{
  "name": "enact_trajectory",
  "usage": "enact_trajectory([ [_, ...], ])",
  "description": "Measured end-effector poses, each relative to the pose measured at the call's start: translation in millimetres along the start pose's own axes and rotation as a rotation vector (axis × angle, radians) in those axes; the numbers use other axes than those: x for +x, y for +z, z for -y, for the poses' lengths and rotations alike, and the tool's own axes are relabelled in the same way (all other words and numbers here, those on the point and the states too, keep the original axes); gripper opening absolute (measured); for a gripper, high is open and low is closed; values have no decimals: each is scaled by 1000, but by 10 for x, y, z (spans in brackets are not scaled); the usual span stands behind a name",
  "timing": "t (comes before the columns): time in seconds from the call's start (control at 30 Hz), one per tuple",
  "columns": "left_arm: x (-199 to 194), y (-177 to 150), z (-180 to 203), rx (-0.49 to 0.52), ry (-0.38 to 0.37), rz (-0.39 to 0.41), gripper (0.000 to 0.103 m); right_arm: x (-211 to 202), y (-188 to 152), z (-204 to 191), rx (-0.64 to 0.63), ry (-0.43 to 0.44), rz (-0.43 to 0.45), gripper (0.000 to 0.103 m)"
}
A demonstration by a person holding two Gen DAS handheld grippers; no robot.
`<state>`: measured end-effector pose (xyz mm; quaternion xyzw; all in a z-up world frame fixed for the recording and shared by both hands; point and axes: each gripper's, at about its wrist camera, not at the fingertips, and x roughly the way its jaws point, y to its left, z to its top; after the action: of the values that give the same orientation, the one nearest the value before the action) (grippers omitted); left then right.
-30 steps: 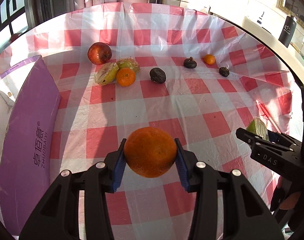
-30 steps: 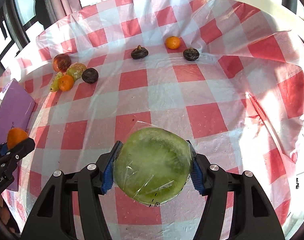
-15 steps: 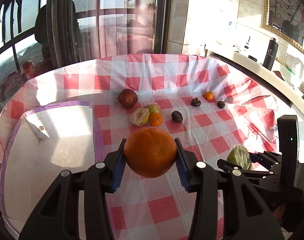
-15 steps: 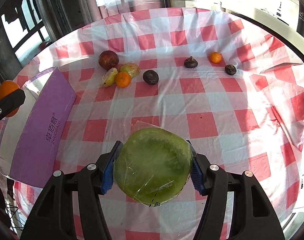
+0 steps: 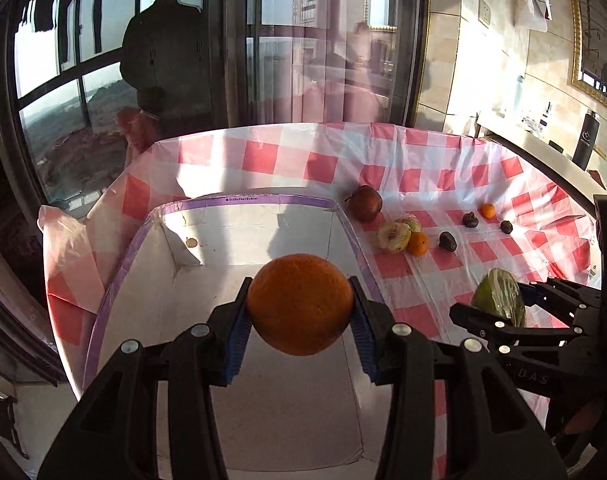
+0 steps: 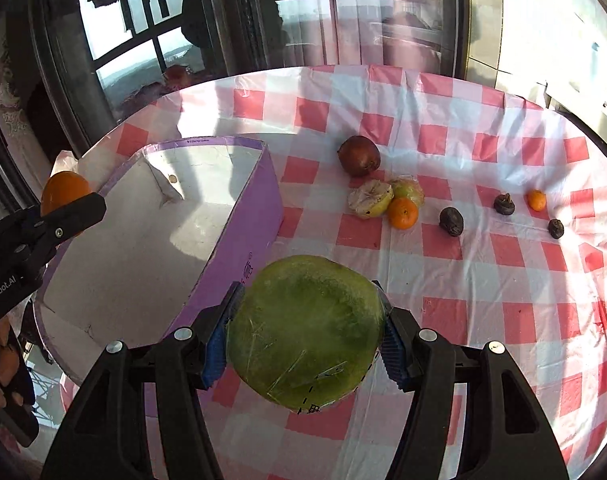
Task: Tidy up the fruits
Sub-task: 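Carry the orange and melon slice over the white box with both tools, then open both tools to drop the orange and melon slice into the box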
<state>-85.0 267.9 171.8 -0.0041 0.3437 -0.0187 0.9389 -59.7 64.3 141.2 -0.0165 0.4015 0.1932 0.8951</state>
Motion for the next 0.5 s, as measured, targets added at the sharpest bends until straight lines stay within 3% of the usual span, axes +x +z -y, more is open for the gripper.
enact_trajectory([
  [0.23,271,-262,-599,-69,99,-154,45,212,302,-869,-198,100,21,61],
  [0.5,576,-450,-824,-88,135,-286,45,717,92,-1413,-438,34,-151,61],
])
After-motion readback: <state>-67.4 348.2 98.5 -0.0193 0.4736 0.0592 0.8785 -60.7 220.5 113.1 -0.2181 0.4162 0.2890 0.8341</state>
